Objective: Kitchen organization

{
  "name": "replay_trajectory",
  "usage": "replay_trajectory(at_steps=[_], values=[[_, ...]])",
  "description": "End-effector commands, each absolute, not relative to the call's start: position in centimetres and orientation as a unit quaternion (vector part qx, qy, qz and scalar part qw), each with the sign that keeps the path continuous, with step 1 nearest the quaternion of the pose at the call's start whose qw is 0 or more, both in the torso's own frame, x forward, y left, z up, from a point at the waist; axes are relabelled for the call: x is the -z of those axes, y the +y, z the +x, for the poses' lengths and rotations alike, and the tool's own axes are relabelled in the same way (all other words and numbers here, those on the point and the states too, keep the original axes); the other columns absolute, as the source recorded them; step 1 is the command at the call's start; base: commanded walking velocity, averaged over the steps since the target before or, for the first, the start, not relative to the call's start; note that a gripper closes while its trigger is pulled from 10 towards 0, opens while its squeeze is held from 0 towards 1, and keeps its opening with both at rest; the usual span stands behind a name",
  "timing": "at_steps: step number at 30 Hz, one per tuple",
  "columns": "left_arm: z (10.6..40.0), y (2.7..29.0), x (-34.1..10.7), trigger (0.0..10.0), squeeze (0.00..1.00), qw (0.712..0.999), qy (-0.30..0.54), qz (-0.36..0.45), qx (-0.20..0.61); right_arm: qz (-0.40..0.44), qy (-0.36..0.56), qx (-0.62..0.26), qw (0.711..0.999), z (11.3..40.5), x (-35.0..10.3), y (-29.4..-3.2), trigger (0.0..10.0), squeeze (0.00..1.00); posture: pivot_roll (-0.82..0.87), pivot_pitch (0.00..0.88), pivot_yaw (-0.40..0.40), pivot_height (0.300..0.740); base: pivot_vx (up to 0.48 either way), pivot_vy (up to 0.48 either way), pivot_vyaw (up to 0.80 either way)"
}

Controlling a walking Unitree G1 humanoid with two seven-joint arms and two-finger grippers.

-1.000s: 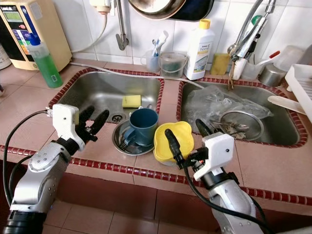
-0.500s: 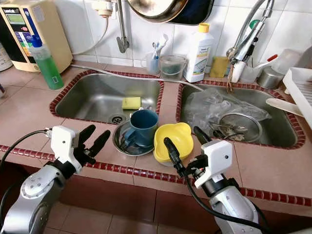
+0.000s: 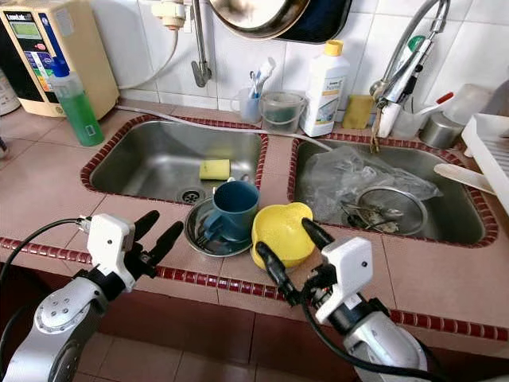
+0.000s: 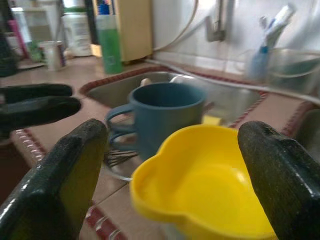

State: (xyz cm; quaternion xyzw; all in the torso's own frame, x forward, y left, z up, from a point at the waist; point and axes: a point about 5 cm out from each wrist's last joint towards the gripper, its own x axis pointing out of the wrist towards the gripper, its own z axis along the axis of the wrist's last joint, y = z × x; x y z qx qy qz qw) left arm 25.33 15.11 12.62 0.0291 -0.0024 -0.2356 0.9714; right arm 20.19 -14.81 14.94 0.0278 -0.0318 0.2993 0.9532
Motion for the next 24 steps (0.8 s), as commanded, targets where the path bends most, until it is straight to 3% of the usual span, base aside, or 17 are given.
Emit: replay_trajectory(at_steps=[1,15,24], values=[[25.2,15.0,-12.8,10.0,0.0,0.969,-0.004,0.037,0.243,0.029,-0.033,-0.315,0.948,19.9,-15.4,-14.7,10.0,0.0,-0.13,0.019,0.017,0.74,0.0,0.0,0.0],[23.0,12.0,-11.5,10.0,0.0,0.946,0.018,0.038,0.323,0.025,-0.02,-0.325,0.945,19.3,-15.5,-14.9,10.0,0.0,-0.15,0.019,0.018,0.74,0.0,0.0,0.0],[24.4,11.3,-11.7,10.0,0.0,0.95,0.012,0.027,0.311,0.022,-0.018,-0.327,0.945,19.3,-15.6,-15.1,10.0,0.0,-0.15,0.03,0.018,0.74,0.0,0.0,0.0]])
